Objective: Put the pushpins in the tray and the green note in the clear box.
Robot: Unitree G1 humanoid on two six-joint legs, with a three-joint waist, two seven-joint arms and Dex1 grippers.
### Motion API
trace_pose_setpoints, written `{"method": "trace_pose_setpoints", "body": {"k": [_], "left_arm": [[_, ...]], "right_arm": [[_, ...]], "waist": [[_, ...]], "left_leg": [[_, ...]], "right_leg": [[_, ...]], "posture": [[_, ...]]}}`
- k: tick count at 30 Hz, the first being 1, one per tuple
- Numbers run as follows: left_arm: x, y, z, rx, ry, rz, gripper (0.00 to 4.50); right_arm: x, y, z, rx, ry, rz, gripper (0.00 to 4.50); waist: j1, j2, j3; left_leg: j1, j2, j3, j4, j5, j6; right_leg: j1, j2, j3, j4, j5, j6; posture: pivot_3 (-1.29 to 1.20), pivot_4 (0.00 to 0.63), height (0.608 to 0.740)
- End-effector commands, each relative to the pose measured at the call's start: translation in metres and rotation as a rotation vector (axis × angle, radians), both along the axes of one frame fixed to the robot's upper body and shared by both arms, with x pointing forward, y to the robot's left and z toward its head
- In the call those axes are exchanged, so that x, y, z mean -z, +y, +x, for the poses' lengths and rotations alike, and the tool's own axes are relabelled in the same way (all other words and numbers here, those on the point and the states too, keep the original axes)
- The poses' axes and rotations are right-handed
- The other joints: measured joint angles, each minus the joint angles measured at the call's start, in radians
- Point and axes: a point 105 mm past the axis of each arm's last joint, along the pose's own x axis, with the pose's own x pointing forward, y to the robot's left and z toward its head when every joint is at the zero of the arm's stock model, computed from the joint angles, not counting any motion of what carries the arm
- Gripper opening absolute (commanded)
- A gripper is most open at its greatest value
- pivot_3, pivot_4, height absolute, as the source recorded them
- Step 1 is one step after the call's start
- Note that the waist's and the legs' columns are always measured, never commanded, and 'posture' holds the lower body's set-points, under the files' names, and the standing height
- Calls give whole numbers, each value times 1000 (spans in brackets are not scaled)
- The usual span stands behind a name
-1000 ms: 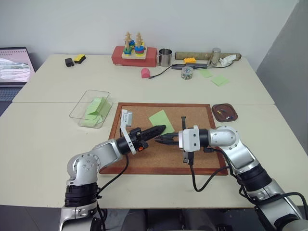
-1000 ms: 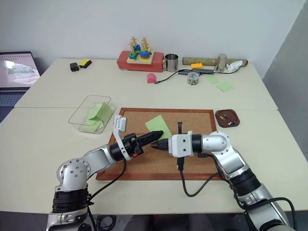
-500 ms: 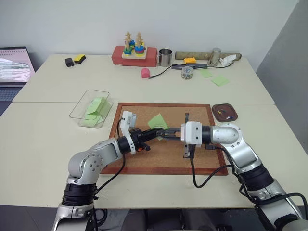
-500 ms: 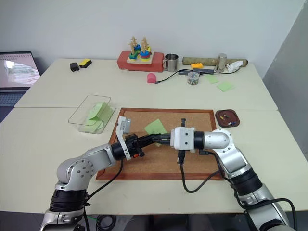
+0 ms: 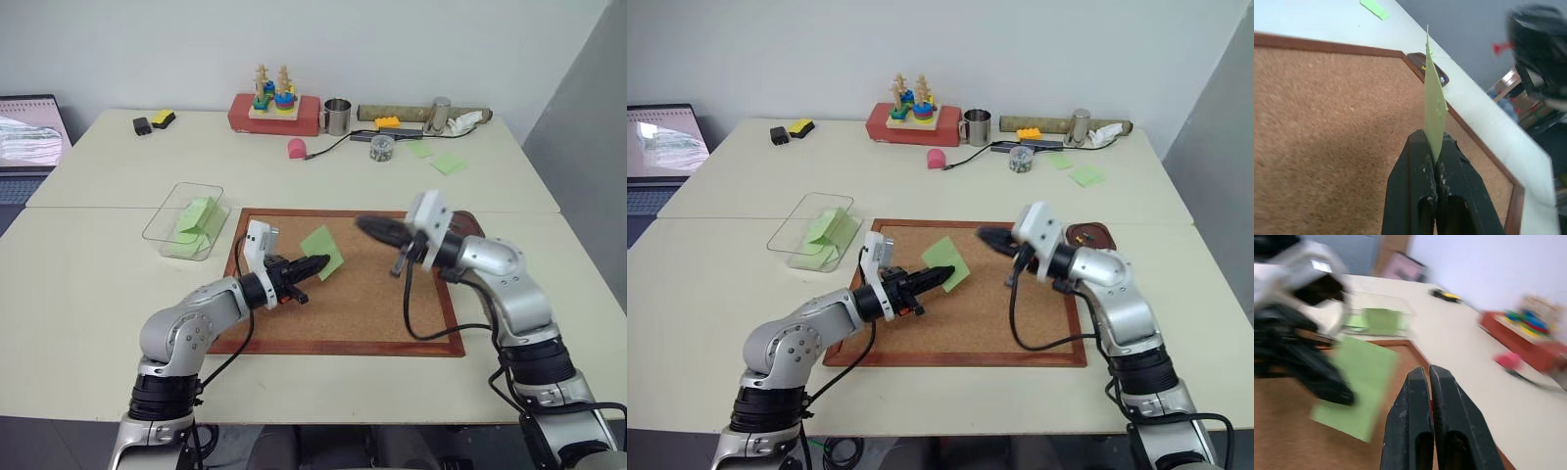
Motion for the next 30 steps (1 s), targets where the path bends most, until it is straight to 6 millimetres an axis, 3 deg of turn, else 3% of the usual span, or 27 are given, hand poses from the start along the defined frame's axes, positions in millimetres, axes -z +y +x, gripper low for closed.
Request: {"method": "trace_pose_setpoints", "body": {"k": [1,6,9,19,25,30], "left_arm": [[-38,-23,-12,90,-229,59,13],[-42,-44,-18,175,-442,220,13],[-39,-45,-14,170,-484,257,13],[-32,-41,-12,161,-481,273,13],[-31,-37,-12,144,-471,279,0],[-31,-35,-12,135,-466,280,0]], "right_arm": [[-1,-46,21,245,79,68,0],[19,-99,44,509,242,216,0],[25,-125,55,633,281,277,0],[38,-141,78,715,387,372,0],[45,-150,84,745,411,379,1192],[47,-148,85,738,417,381,2439]], "waist": [[1,0,0],[-1,0,0],[-6,0,0],[-10,1,1],[-10,2,1],[-10,2,1]], "left_leg": [[0,0,0,0,0,0],[0,0,2,-1,0,0],[1,0,3,-1,0,0],[0,0,4,-1,0,1],[0,0,4,-1,0,1],[0,0,4,-1,0,1]], "right_leg": [[0,0,0,0,0,0],[0,0,2,0,0,0],[-1,1,3,0,0,0],[-1,1,4,-1,0,0],[-1,1,4,-1,0,0],[-1,1,4,-1,0,0]], "posture": [[0,150,740],[0,150,740],[0,150,740],[0,150,740],[0,150,740],[0,150,740]]}}
